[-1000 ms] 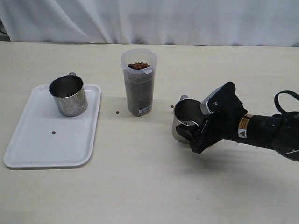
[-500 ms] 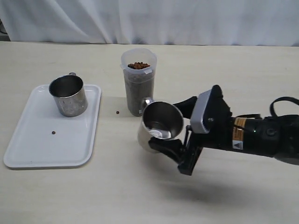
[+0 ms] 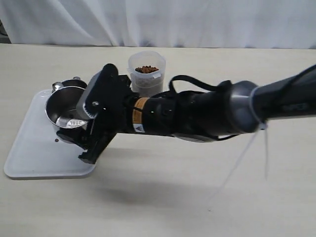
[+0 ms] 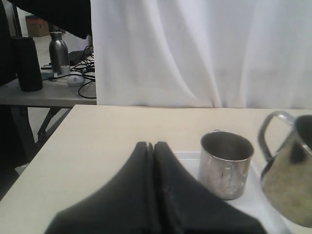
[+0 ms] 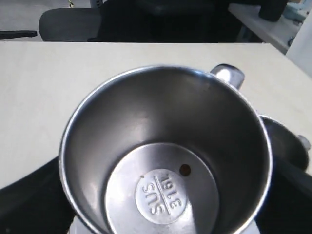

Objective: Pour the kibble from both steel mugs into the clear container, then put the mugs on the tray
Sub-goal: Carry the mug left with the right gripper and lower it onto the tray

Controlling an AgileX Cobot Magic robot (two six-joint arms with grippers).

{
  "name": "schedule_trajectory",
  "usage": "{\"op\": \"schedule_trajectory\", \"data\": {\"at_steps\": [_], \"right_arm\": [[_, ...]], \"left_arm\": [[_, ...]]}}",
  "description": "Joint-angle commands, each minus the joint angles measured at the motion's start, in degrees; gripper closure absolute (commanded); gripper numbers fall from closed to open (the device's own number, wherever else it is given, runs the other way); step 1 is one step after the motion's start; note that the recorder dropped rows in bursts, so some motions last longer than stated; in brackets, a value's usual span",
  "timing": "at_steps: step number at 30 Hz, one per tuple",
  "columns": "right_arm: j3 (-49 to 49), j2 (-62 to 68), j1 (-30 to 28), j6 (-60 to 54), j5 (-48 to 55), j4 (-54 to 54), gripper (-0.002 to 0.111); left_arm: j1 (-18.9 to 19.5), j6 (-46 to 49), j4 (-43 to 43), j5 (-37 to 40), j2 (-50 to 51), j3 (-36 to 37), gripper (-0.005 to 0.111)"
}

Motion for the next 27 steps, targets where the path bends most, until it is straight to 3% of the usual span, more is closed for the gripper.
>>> {"op": "schedule_trajectory", "data": {"at_steps": [1,6,10,14,20,23,27], "right_arm": [[-7.6,7.4,0.6,5.6,1.9,0.3,0.104],[-12.0,12.6,0.7,10.3,1.9,-0.1,0.104],[-13.5,13.4,0.7,17.2,1.9,-7.9,0.098],[-13.6,13.4,0.7,21.0,2.5,-13.9,0.077],[-13.6,13.4,0.7,21.0,2.5,-13.8,0.027],[-13.6,13.4,0.7,21.0,2.5,-13.8,0.02],[-13.6,11.7,0.7,21.0,3.3,-13.8,0.02]], "left_arm": [[-0.3,0.0,-0.1,-0.2,-0.2,0.2,0.107],[-0.3,0.0,-0.1,-0.2,-0.2,0.2,0.107],[-0.3,0.0,-0.1,0.0,-0.2,0.2,0.107],[-0.3,0.0,-0.1,0.0,-0.2,0.2,0.107],[-0.3,0.0,-0.1,0.0,-0.2,0.2,0.107],[-0.3,0.0,-0.1,0.0,-0.2,0.2,0.107],[-0.3,0.0,-0.1,0.0,-0.2,0.2,0.107]]}}
